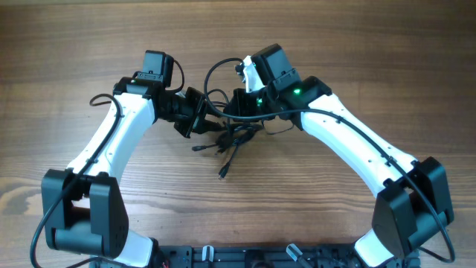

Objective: Untangle cables

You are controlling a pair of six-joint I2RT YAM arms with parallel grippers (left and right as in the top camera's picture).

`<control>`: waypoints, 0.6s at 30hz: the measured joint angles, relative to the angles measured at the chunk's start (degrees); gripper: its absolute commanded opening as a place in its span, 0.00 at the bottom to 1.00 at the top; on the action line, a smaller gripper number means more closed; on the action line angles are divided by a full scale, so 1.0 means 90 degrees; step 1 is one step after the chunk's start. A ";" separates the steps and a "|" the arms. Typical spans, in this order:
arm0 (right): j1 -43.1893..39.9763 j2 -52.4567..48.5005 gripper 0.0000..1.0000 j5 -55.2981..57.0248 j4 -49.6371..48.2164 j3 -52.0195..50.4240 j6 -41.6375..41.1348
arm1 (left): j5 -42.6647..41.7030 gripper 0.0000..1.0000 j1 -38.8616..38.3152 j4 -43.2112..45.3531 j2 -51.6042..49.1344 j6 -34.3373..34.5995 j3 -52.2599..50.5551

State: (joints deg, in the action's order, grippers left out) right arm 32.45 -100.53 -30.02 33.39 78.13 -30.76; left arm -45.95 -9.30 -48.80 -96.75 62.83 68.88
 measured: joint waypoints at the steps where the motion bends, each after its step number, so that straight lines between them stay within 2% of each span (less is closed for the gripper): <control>1: -0.0005 0.0000 0.04 0.0002 0.0000 0.0000 0.0000 | -0.0039 0.28 0.0005 0.0000 0.0000 0.0010 0.0000; 13: -0.0046 0.0000 0.04 0.0029 -0.0032 0.0000 0.0000 | -0.0539 0.32 0.0029 -0.0080 -0.0002 0.0034 -0.0010; 18: -0.0051 0.0000 0.04 0.0029 -0.0029 0.0000 0.0000 | -0.0551 0.27 0.0029 -0.0075 -0.0002 0.0056 -0.0019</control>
State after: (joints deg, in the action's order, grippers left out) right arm 31.99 -100.53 -29.76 33.12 78.13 -30.76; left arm -50.92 -9.04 -49.47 -96.77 63.33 68.71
